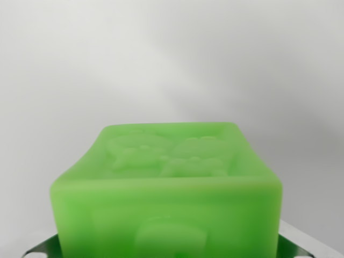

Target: Stack cube

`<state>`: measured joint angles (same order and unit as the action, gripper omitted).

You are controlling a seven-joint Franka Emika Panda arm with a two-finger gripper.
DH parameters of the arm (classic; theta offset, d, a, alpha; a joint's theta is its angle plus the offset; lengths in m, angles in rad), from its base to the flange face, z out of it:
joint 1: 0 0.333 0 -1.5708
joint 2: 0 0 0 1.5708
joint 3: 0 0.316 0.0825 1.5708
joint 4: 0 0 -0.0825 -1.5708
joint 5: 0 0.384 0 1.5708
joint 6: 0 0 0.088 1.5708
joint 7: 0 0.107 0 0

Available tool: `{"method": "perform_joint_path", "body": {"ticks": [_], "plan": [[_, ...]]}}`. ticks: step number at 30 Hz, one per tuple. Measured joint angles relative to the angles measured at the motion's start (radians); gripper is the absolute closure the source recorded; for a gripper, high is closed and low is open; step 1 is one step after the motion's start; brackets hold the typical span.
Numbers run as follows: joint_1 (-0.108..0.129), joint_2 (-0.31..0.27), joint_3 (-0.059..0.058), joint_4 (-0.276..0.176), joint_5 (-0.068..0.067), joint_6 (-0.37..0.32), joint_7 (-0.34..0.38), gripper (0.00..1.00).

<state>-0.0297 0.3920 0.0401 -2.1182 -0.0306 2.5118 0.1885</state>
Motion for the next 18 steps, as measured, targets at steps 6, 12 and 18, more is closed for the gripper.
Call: {"method": "perform_joint_path", "body": {"ticks": [6, 12, 18], "plan": [[0.0, -0.037, 0.0, 0.0, 0.002, -0.037, -0.002, 1.0], [-0.001, -0.073, 0.0, 0.001, 0.005, -0.071, -0.006, 1.0], [-0.017, -0.07, -0.003, 0.001, 0.007, -0.073, -0.015, 1.0]]}}
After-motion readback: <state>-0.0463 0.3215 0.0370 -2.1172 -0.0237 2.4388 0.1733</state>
